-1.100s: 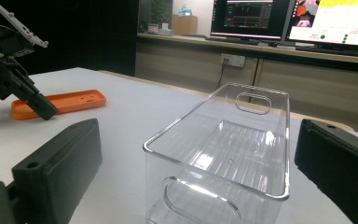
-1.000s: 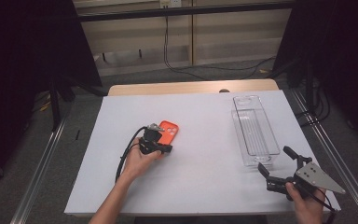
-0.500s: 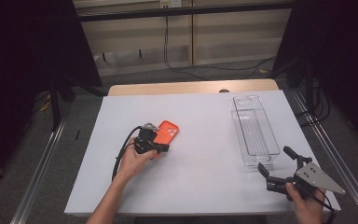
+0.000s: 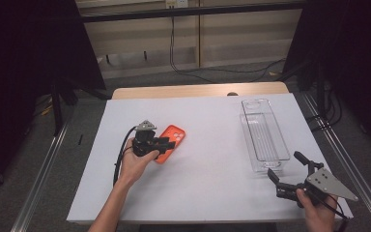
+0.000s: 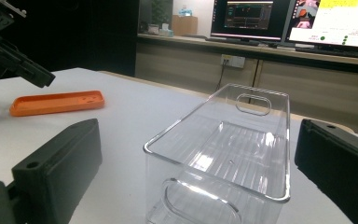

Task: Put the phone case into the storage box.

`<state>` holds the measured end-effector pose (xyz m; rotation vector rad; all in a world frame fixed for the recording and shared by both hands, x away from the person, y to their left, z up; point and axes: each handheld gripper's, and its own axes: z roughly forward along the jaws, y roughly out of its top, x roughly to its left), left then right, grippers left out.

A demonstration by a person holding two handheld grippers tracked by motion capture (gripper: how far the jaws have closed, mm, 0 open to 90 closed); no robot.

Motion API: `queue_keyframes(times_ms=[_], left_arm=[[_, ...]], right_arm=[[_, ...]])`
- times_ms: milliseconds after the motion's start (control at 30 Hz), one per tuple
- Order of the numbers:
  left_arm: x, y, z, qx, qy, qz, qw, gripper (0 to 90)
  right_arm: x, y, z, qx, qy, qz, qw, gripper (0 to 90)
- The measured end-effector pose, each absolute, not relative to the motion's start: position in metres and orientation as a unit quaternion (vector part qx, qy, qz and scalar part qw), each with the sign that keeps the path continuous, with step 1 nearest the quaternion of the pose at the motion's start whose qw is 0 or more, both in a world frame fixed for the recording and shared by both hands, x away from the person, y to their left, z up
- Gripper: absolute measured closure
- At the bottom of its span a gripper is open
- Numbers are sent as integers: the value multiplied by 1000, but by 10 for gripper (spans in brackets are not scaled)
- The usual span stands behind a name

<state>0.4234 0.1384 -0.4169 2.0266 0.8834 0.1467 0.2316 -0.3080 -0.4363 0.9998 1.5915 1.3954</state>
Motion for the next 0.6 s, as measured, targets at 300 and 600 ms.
queue_keyframes(times_ms=[300,600], left_arm=[[424,140,-409,810,352,74,463,83],[429,151,-412,826,365,118,413,54]], right_arm=[[232,-308,-437,391,628,549,389,3],[232,-307,-437,391,628,549,388,3]])
